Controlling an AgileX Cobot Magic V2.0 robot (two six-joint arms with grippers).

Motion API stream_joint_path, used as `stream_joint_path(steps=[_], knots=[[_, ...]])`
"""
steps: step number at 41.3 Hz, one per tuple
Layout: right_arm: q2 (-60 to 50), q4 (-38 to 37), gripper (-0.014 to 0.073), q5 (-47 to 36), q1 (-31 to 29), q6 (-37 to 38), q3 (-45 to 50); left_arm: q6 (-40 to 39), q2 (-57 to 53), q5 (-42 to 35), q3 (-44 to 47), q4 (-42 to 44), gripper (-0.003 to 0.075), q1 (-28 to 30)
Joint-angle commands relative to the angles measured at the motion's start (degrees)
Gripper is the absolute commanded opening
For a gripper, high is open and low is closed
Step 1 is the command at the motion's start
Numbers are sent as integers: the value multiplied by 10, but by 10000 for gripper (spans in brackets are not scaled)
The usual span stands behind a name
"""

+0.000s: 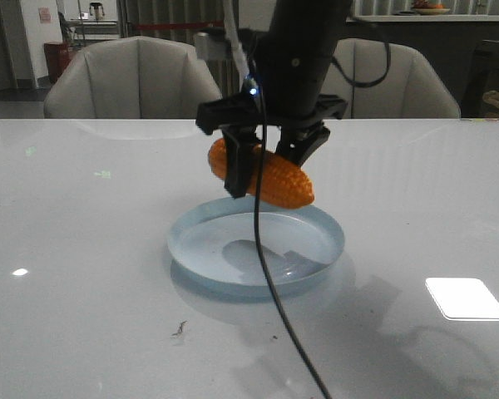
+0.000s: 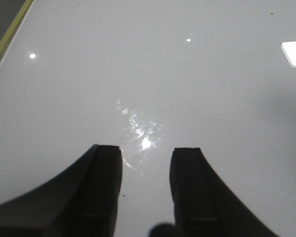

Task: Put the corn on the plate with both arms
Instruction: 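Carry the corn with the right gripper over the plate and lower it, then open the right gripper and lift it away from the corn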

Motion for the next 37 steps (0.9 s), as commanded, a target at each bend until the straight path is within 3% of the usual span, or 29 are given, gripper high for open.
stream_joint_path(steps=[1,14,21,37], knots=[[-9,2,308,-18,4,-6,-18,0,-7,-23,-15,-4,325,1],[25,6,529,-25,4,-5,-19,0,-7,-12,-15,-4,325,1],[24,17,532,2,4,-4,-59,0,-7,-12,-15,-4,325,1],[-1,17,532,145,-14,2,-263,0,-7,-11,-15,-4,325,1]])
